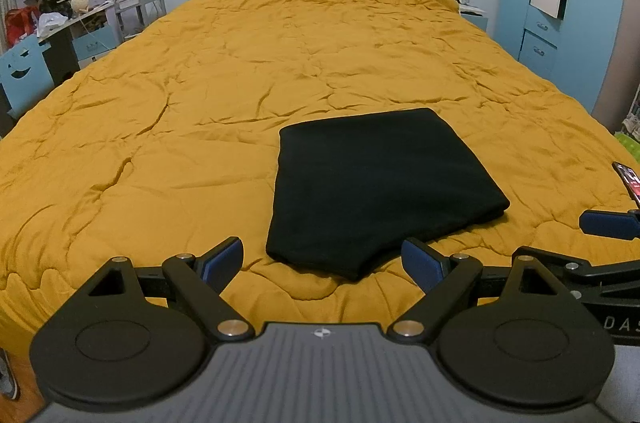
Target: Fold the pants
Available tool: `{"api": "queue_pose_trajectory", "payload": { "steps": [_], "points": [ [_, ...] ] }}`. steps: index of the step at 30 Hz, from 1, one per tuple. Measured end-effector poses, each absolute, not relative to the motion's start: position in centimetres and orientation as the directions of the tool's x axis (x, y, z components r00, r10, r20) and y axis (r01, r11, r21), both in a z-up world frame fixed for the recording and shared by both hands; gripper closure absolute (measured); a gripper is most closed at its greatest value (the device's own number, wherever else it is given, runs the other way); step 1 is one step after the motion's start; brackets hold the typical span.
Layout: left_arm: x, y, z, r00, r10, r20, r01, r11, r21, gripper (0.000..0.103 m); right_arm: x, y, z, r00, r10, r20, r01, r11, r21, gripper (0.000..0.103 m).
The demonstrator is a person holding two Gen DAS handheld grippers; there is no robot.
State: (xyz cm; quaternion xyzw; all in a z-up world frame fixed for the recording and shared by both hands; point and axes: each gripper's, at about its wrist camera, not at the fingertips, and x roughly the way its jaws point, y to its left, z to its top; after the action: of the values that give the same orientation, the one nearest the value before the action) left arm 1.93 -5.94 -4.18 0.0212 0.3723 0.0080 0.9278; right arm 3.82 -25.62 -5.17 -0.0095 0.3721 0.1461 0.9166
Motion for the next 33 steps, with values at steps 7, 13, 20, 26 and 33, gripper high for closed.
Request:
{"api": "queue_pose_trajectory", "payload": {
  "steps": [7, 13, 20, 26, 33],
  "points": [
    [2.02, -5.75, -4.26, 0.721, 0.026, -0.692, 0.003, 0.999, 0.041, 0.0, 3.79, -25.61, -5.08, 0.682, 0.258, -0.684, -0.274, 0.958, 0.087, 0.021],
    [2.04, -5.81, -4.29, 0.722, 0.026, -0.692, 0.003, 0.999, 0.041, 0.0, 3.81, -25.59, -5.1, 0.683, 0.257, -0.684, -0.275, 0.958, 0.085, 0.021],
    [2.02, -5.85, -4.28, 0.721, 0.027, -0.693, 0.001, 0.999, 0.041, 0.0, 3.8, -25.59, -5.07, 0.681, 0.258, -0.685, -0.275, 0.957, 0.086, 0.021],
    [2.08, -5.73, -4.38, 0.721, 0.026, -0.693, 0.002, 0.999, 0.04, 0.0, 3.86, -25.68, -5.1, 0.68, 0.26, -0.686, -0.281, 0.956, 0.083, 0.021],
    [2.11, -5.74, -4.51, 0.718, 0.026, -0.695, 0.003, 0.999, 0.04, 0.0, 3.93, -25.81, -5.1, 0.68, 0.26, -0.686, -0.282, 0.956, 0.083, 0.021]
  ]
}}
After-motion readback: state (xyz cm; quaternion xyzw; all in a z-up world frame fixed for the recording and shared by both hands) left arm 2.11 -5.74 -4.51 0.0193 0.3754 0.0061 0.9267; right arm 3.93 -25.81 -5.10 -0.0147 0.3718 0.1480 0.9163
